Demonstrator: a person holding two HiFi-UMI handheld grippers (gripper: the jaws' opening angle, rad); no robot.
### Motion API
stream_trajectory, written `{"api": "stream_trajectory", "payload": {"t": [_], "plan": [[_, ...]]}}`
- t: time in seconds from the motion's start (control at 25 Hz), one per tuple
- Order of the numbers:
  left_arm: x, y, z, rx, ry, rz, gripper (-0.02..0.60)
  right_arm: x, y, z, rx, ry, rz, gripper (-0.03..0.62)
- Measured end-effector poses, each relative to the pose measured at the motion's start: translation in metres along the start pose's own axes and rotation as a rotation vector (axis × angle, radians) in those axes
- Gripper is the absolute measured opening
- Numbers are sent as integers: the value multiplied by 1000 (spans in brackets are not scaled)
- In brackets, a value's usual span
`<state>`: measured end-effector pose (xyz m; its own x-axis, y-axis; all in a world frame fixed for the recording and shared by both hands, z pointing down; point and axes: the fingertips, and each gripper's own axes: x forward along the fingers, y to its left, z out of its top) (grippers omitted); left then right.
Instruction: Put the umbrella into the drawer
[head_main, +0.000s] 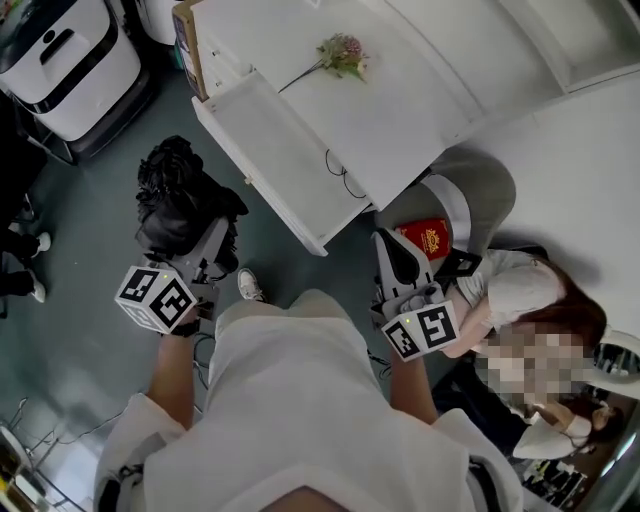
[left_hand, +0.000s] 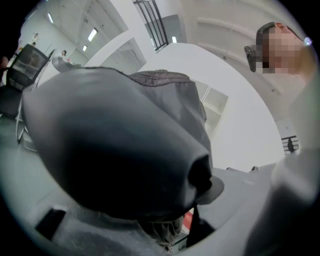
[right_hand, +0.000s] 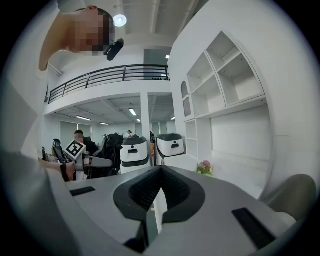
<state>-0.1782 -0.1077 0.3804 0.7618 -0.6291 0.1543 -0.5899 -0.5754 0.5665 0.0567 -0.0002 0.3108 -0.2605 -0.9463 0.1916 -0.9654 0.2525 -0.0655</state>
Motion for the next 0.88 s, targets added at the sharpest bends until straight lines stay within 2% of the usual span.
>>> {"api": "stream_trajectory", "payload": {"t": [0.12,0.24,0.4,0.68,0.88], "plan": [[22,0,-11,-53,28,-14,281,1,-22,-9,12,24,-37,0],[42,-4,-22,-64,61,1,281,9,-47,-13,31,30,-34,1],[74,-11,-20,-85,81,35,281,38,-79,-10,63,2,12,2],[107,-15,-13,-101,65,121,281,91,-117,-10,103,-33,129,1],[134,-9,-31,-97,99,194,281,110,-137,-21,121,6,172,2]]}}
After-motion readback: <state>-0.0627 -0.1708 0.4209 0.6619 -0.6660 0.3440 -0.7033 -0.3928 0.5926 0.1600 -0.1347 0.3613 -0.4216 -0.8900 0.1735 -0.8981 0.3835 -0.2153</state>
